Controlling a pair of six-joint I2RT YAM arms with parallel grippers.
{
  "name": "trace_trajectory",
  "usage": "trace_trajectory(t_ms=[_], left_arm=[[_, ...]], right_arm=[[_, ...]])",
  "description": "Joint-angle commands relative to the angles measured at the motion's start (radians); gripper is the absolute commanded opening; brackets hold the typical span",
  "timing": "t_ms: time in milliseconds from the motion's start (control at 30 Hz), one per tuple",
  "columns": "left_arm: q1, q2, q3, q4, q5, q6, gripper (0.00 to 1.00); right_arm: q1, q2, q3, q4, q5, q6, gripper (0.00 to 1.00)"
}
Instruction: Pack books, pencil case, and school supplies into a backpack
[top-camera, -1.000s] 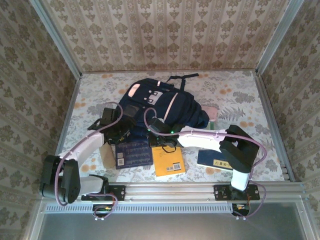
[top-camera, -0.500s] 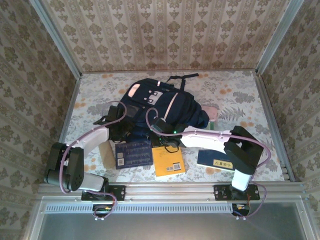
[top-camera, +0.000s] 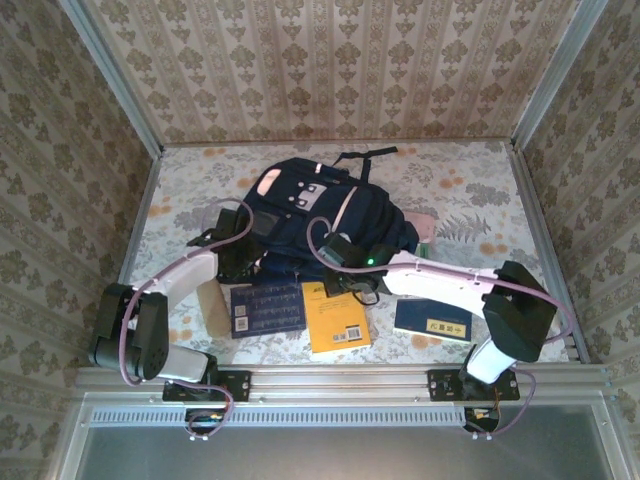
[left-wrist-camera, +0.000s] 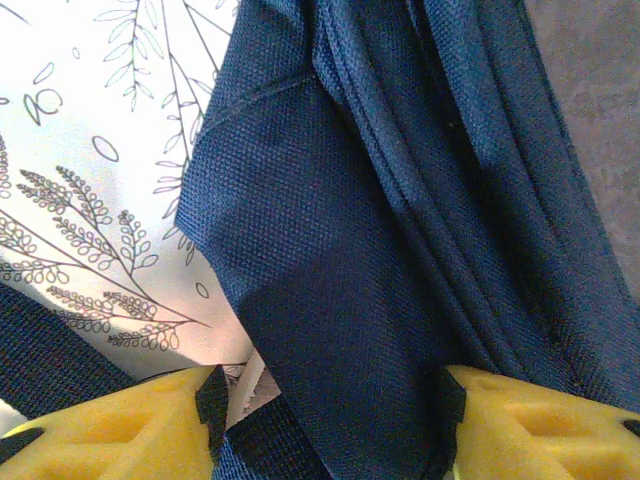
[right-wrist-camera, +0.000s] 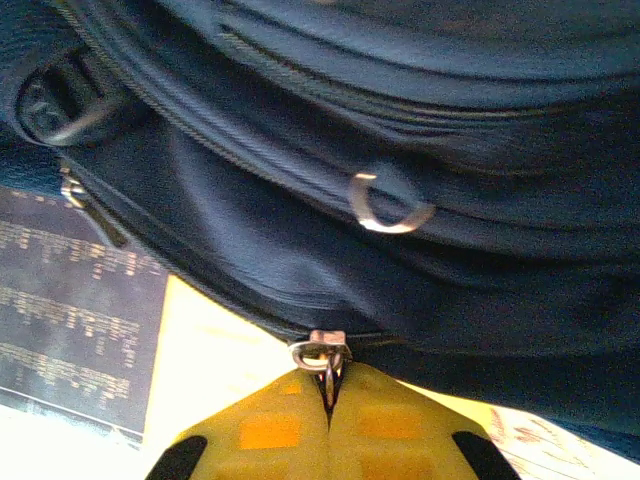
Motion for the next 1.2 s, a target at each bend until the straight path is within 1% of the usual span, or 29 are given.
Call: trace_trajectory(t_ms=[0,200,300,333,400,467,533,633,700,733,800,900,967,1067,1167], left_arm=[[0.006,0.021,0.027,-0.027,-0.036,0.026,0.59],[0.006,0.03,0.03,-0.026,-0.037,0.036,0.6],[0.006,0.033,0.031,-0.023,-0.037,0.038,0.6],[0.006,0.037,0.034,-0.017,-0.03,0.041,0.61],[0.008,0.057,0.061,-0.008,0.006,0.051,0.63],[0.002,0.088,0.11,-0.011,0.06,0.056,0.66],[-0.017,0.128,0.201,-0.035,0.086,0.078,0.7],[-0.024,0.184,0.372,-0.159,0.055,0.121,0.78],[-0.003,0.178,0.449,-0.25,0.021,0.106,0.8],[0.01,0.15,0.46,-0.272,0.01,0.107,0.82],[0.029,0.079,0.445,-0.285,-0.006,0.105,0.86],[0.062,-0.044,0.37,-0.293,0.036,0.07,0.92],[0.074,-0.116,0.302,-0.295,0.082,0.038,0.94],[0.074,-0.207,0.199,-0.297,0.176,-0.026,0.93],[0.066,-0.305,0.049,-0.231,0.284,-0.13,0.92]], right_arm=[[-0.052,-0.063,-0.022,-0.178,0.031,-0.066,0.0],[-0.139,-0.103,-0.017,-0.274,0.036,-0.108,0.0],[-0.155,-0.12,-0.012,-0.289,0.036,-0.116,0.0],[-0.155,-0.126,-0.013,-0.276,0.011,-0.122,0.0],[-0.153,-0.139,-0.018,-0.23,-0.082,-0.128,0.0],[-0.152,-0.159,-0.022,-0.164,-0.188,-0.122,0.0],[-0.151,-0.167,-0.012,-0.107,-0.268,-0.093,0.0],[-0.14,-0.137,0.043,-0.069,-0.335,-0.047,0.0],[-0.128,-0.098,0.102,-0.074,-0.358,-0.017,0.0],[-0.115,-0.078,0.133,-0.076,-0.361,-0.003,0.0],[-0.089,-0.043,0.185,-0.07,-0.36,0.024,0.0],[-0.052,0.011,0.25,-0.063,-0.338,0.051,0.0],[-0.035,0.042,0.273,-0.043,-0.329,0.065,0.0],[-0.02,0.078,0.261,0.038,-0.335,0.104,0.0],[0.002,0.103,0.247,0.097,-0.331,0.125,0.0]])
